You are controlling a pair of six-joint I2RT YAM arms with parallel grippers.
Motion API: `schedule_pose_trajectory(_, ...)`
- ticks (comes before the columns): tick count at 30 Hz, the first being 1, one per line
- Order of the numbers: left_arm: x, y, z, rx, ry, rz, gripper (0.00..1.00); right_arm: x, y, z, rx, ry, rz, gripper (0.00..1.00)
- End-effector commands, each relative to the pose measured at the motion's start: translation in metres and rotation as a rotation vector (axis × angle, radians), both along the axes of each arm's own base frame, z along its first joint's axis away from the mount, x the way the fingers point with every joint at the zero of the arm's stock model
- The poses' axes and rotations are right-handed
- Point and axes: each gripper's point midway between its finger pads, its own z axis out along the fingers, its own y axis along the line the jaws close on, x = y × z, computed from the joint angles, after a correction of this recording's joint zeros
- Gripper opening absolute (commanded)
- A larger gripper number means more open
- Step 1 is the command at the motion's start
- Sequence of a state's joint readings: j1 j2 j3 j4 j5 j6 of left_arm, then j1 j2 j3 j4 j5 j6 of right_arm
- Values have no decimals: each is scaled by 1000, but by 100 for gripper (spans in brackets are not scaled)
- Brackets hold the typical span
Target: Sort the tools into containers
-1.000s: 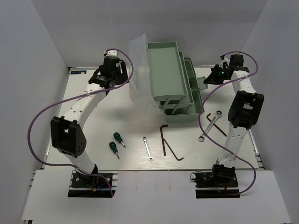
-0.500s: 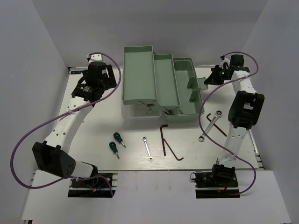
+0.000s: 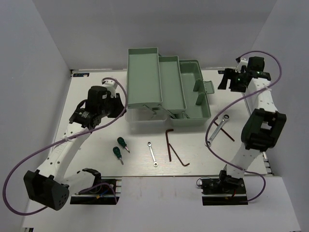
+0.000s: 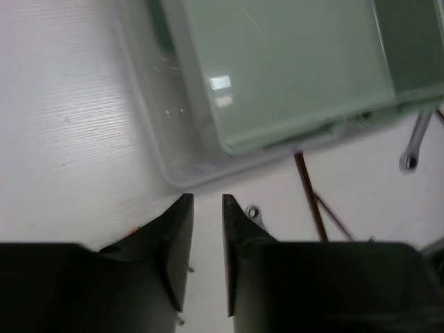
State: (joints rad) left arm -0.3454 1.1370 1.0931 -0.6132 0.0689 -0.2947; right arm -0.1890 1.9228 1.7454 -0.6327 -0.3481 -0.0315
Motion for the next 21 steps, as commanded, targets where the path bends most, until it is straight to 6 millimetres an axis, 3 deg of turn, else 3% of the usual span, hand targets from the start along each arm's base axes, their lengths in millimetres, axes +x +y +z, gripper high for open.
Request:
schedule_pose_trajectory(1,-38,-31,8,-107,31,-209,40,-62,-12,5,-126,52,36,82)
schedule_pose_trajectory(2,-45,-33,4,-105,62,-225,50,-86,-8,0,-128,116,55,62)
schedule_pose_trajectory(3,-54,-37,-6,-100,108,-247,54,-123,-3,-35,-101,247,56,44)
schedule_pose_trajectory(5,-71,-41,-20,-85,180,-280,58,-148,1,-29,-120,225,42,18)
schedule_pose_trajectory(6,-75,-41,-24,-77,183,-284,60,-174,2,-55,-129,300,28,16)
schedule_pose_trajectory(7,-78,-40,-27,-68,185,-283,60,-184,6,-64,-134,284,20,14)
schedule_pose_trajectory(9,-86,-44,-39,-60,205,-295,61,-202,10,-73,-122,304,-20,22)
schedule_pose_trajectory(11,-89,-51,-54,-76,223,-298,63,-215,14,-87,-100,352,-48,41)
schedule_pose_trajectory(16,-105,-70,-91,-59,274,-307,65,-222,28,-109,-32,447,-86,49)
schedule_pose_trajectory(18,-106,-76,-95,-44,255,-298,66,-219,26,-116,-48,454,-117,55)
schedule_pose_trajectory(21,-106,-80,-97,-23,246,-265,66,-208,25,-126,-50,442,-145,56)
